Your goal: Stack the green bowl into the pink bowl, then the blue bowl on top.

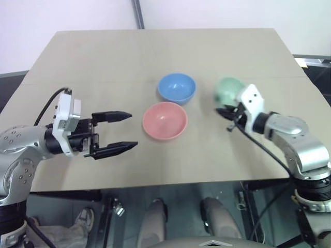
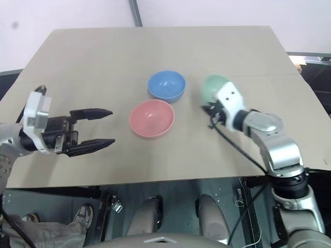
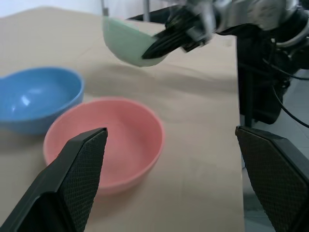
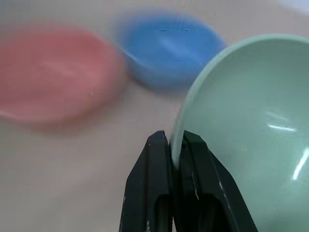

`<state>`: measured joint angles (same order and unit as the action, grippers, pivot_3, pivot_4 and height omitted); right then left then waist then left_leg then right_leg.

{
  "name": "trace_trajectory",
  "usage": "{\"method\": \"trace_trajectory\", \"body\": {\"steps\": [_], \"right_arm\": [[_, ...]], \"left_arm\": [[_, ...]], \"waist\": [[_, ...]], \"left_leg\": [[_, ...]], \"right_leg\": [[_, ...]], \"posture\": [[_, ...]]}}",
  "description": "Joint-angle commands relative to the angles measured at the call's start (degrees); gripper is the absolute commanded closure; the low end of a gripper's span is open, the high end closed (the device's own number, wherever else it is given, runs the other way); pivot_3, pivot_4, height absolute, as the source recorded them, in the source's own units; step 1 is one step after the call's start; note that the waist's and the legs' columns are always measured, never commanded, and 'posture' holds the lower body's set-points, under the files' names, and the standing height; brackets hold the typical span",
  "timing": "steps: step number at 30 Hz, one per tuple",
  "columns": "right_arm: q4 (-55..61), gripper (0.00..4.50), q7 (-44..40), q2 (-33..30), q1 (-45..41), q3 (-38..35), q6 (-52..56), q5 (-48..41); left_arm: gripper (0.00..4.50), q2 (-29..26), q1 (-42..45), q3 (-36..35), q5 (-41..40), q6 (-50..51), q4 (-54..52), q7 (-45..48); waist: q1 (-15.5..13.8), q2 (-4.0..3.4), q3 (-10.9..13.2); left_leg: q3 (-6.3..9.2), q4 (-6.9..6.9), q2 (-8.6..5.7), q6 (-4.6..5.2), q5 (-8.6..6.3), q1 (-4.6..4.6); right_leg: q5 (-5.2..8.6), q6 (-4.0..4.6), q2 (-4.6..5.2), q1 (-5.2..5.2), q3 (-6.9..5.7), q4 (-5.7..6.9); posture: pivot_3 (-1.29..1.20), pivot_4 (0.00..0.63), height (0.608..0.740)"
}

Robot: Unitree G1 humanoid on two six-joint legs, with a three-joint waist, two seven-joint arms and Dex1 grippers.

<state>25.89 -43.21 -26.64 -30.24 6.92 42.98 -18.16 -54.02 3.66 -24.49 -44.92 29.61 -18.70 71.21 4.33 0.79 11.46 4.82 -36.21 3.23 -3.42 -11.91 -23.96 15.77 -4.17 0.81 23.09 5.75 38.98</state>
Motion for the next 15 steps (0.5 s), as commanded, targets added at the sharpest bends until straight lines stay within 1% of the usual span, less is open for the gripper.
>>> {"method": "trace_trajectory", "body": {"steps": [1, 4, 8, 9, 11, 12, 15], "right_arm": [[2.84, 4.44, -3.79, 2.77, -4.8, 4.87, -3.76, -2.93], [-2.28, 4.44, -5.66, 7.55, -8.73, 12.11, -8.04, -0.86], [-11.77, 4.44, -7.32, 11.42, -12.87, 14.58, -12.37, 0.6], [-13.84, 4.05, -7.61, 12.35, -13.44, 14.89, -13.05, 0.6], [-18.28, 3.13, -7.9, 13.16, -14.25, 16.49, -16.17, 3.01], [-19.5, 2.89, -8.18, 13.23, -14.32, 16.9, -17.24, 3.83], [-20.54, 1.74, -6.85, 13.05, -14.25, 16.19, -19.64, 5.93]], "left_arm": [[0.0, 0.06, -2.49, -3.53, 0.67, -1.2, 0.23, -0.51], [0.0, 0.11, -4.75, -5.08, 1.94, -2.25, 1.46, -0.77], [0.0, -0.03, -6.49, -6.16, 2.77, -3.22, 1.86, -0.45], [0.0, -0.04, -6.76, -6.44, 2.77, -3.26, 1.77, -0.54], [0.0, -0.11, -7.3, -7.13, 2.61, -3.07, 1.27, -0.79], [0.0, -0.11, -7.61, -7.52, 2.56, -2.96, 0.97, -0.99], [0.0, 0.04, -8.82, -8.72, 2.3, -2.59, -0.06, -1.67]], "waist": [[-0.2, 0.01, 0.0], [-0.39, 0.05, -0.03], [-0.81, 0.06, -0.04], [-0.81, 0.1, -0.05], [-0.87, 0.09, -0.05], [-0.85, 0.09, -0.05], [-0.57, 0.08, -0.05]], "left_leg": [[0.0, -0.01, -0.01, 0.0, 0.0, 0.0], [0.0, -0.02, -0.01, 0.0, 0.0, 0.02], [0.01, -0.03, -0.03, -0.01, 0.01, 0.01], [0.0, -0.05, -0.04, -0.01, 0.01, 0.0], [0.0, -0.04, -0.03, -0.02, 0.01, 0.01], [0.0, -0.03, -0.03, -0.02, 0.01, 0.01], [0.0, 0.02, -0.02, -0.02, 0.0, 0.0]], "right_leg": [[0.0, 0.0, 0.01, 0.0, 0.0, 0.0], [0.0, 0.0, 0.01, -0.01, -0.01, -0.01], [0.0, 0.01, 0.04, -0.03, -0.04, -0.03], [0.0, 0.01, 0.06, -0.03, -0.04, -0.05], [0.0, 0.01, 0.04, -0.02, -0.05, -0.04], [0.0, 0.01, 0.04, -0.02, -0.06, -0.04], [0.0, 0.01, 0.03, 0.02, -0.05, -0.03]], "posture": [[0.0, 0.15, 0.74], [0.0, 0.15, 0.74], [0.0, 0.15, 0.74], [0.0, 0.15, 0.74], [0.0, 0.15, 0.74], [0.0, 0.15, 0.74], [0.0, 0.15, 0.74]]}}
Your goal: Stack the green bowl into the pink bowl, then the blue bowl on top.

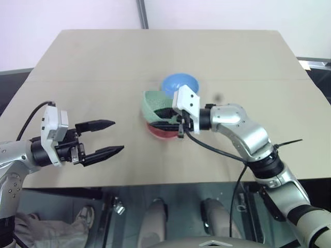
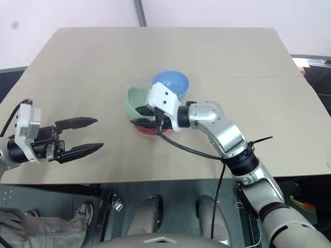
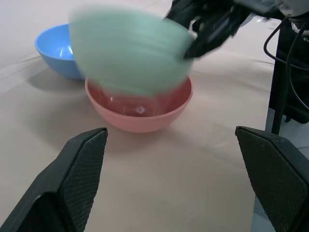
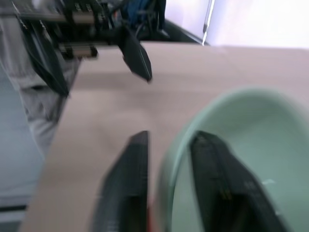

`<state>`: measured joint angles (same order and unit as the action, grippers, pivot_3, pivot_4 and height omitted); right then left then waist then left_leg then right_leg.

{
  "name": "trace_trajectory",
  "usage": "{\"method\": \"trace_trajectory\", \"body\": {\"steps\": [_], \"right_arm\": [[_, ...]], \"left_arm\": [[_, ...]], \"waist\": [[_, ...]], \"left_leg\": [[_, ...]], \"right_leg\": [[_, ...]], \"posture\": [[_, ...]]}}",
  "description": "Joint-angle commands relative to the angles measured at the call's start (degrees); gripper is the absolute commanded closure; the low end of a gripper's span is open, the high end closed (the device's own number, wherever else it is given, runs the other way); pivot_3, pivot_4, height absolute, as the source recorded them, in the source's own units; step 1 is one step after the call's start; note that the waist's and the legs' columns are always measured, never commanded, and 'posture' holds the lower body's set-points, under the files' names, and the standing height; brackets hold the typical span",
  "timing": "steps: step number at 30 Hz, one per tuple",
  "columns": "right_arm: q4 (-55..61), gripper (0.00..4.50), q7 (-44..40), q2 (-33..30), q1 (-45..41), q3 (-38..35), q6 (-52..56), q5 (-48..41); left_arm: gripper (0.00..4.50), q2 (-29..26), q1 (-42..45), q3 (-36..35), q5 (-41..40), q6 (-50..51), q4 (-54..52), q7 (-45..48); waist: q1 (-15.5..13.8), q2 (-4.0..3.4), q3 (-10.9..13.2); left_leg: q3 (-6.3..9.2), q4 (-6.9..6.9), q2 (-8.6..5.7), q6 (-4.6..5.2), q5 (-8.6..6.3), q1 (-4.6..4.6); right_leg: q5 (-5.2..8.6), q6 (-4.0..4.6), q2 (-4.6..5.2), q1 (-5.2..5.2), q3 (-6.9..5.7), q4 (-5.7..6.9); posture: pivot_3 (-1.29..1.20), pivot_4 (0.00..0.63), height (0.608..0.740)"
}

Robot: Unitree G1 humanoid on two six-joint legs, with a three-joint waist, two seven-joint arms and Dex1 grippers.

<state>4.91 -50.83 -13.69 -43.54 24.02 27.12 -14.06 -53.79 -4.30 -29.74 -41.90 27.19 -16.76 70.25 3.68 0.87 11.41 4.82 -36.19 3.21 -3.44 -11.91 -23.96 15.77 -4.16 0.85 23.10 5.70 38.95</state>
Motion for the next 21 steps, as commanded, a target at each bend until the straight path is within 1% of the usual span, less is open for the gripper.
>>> {"method": "trace_trajectory", "body": {"steps": [1, 2, 4, 7, 9, 11, 12, 15, 17, 18, 21], "right_arm": [[0.65, 1.35, 1.0, -0.16, -0.87, -1.41, -4.13, 2.14], [1.43, 0.84, 0.92, -0.78, -0.71, -2.21, -4.36, 2.1], [3.54, 0.84, 0.35, -1.66, -0.42, -4.31, -3.42, 0.33], [6.69, 0.84, 0.52, -2.48, -0.64, -9.48, -1.11, -4.18], [6.64, 0.84, 0.29, -3.67, -1.88, -12.77, 0.63, -6.48], [1.74, 0.84, 0.42, -5.6, -3.55, -14.03, -2.92, -3.96], [-2.44, 0.84, 0.31, -7.16, -4.49, -13.19, -6.88, -0.67], [-11.57, 0.84, -0.92, -9.65, -6.55, -11.0, -16.02, 5.05], [-27.12, 0.84, -0.43, -11.36, -10.88, -7.84, -28.32, 12.4], [-33.07, 0.84, -0.03, -11.62, -12.66, -6.79, -32.88, 15.04], [-45.23, 0.84, 0.64, -11.28, -16.77, -3.75, -44.05, 20.62]], "left_arm": [[0.0, -0.13, -1.38, -3.86, -0.87, -0.07, -2.36, -0.91], [0.0, -0.01, -1.85, -4.21, -0.98, 0.0, -2.74, -1.15], [0.0, 0.2, -2.5, -4.58, -1.24, 0.16, -3.29, -1.55], [0.0, 0.48, -2.78, -4.65, -1.76, 0.31, -3.7, -2.22], [0.0, 0.55, -2.38, -4.32, -1.7, 0.12, -3.52, -2.57], [0.0, 0.67, -1.63, -3.66, -1.7, -0.03, -3.36, -3.06], [0.0, 0.71, -1.32, -3.34, -1.72, -0.07, -3.31, -3.26], [0.0, 0.8, -0.81, -2.83, -1.58, -0.21, -3.1, -3.48], [0.0, 0.86, -0.69, -2.95, -1.67, -0.09, -3.56, -3.79], [0.0, 0.85, -0.73, -3.13, -1.68, -0.1, -3.64, -3.8], [0.0, 0.93, -1.63, -4.38, -1.89, 0.09, -4.44, -4.11]], "waist": [[0.12, 0.0, 0.0], [0.14, 0.0, 0.0], [0.08, 0.0, 0.0], [0.04, 0.0, 0.0], [0.09, 0.0, 0.0], [0.12, 0.0, 0.01], [0.13, 0.0, 0.01], [0.15, 0.01, 0.0], [0.32, 0.0, 0.01], [0.49, -0.01, 0.02], [0.63, -0.02, 0.04]], "left_leg": [[-0.01, 0.02, 0.0, 0.0, 0.0, -0.02], [0.0, 0.03, 0.0, 0.0, 0.0, -0.03], [-0.01, 0.06, 0.0, 0.0, 0.0, -0.03], [0.0, 0.06, -0.01, 0.0, 0.0, -0.03], [0.0, 0.06, 0.0, 0.0, 0.0, -0.02], [-0.01, 0.05, 0.0, 0.0, 0.0, 0.0], [-0.01, 0.03, -0.01, 0.0, 0.0, 0.0], [-0.03, 0.01, -0.01, 0.0, 0.0, 0.04], [-0.05, 0.01, -0.01, 0.0, 0.0, 0.04], [-0.09, 0.02, -0.01, 0.0, 0.0, 0.04], [-0.17, 0.08, -0.01, 0.0, 0.0, 0.04]], "right_leg": [[0.0, 0.0, 0.0, 0.03, 0.0, 0.0], [0.0, 0.0, 0.0, 0.04, 0.0, 0.0], [0.0, 0.0, 0.02, 0.04, 0.0, 0.0], [0.0, 0.0, 0.02, 0.04, 0.0, 0.0], [0.0, 0.0, 0.01, 0.03, 0.0, 0.01], [0.0, 0.0, 0.01, 0.03, 0.0, 0.01], [0.0, 0.0, 0.01, 0.02, 0.01, 0.01], [0.0, 0.0, 0.0, 0.01, 0.01, 0.0], [0.0, 0.0, 0.01, 0.01, 0.02, -0.01], [0.0, 0.0, 0.01, 0.02, 0.04, -0.01], [-0.01, 0.01, 0.02, 0.05, 0.11, -0.04]], "posture": [[0.0, 0.15, 0.74], [0.0, 0.15, 0.74], [0.0, 0.15, 0.74], [0.0, 0.15, 0.74], [0.0, 0.15, 0.74], [0.0, 0.15, 0.74], [0.0, 0.15, 0.74], [0.0, 0.15, 0.74], [0.0, 0.15, 0.74], [0.0, 0.15, 0.74], [0.0, 0.15, 0.74]]}}
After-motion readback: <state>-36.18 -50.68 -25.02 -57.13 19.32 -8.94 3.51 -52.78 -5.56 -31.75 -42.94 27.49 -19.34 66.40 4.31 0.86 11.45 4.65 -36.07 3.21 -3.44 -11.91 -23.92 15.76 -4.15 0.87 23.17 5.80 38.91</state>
